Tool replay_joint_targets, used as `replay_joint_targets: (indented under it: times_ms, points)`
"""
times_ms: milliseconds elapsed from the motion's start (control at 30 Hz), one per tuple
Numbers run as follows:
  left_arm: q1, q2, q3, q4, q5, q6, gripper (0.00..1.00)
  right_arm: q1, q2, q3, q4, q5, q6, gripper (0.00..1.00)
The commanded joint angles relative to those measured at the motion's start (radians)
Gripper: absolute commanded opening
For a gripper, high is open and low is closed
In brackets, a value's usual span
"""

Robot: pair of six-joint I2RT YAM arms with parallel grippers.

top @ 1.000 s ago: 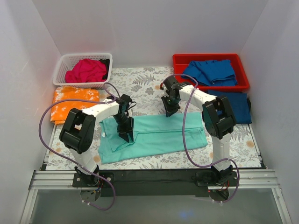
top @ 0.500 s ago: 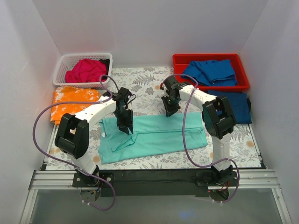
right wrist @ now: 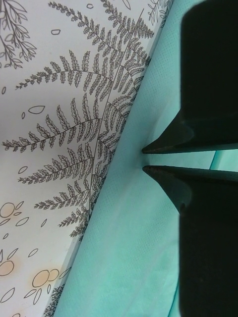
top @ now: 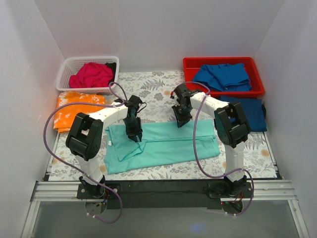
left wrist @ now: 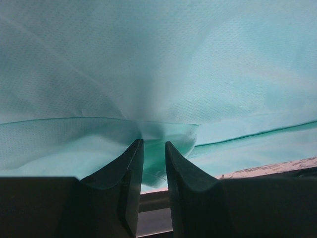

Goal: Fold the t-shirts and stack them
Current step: Fold the other side of the tshirt into a rectangle

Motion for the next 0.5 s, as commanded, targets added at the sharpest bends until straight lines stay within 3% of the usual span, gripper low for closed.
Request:
replay_joint_targets:
  times_ms: [0, 467]
  points:
    - [-0.007, -0.041, -0.024, 0.002, 0.020, -0.001, 0.23, -0.005, -0.038, -0.013, 0.003, 0.005, -0.006, 0.21]
    - [-0.059, -0.112, -0.064, -0.013, 0.115, -0.016, 0.22, -0.011, -0.002, -0.004, 0.000, -0.005, 0.001, 0.20]
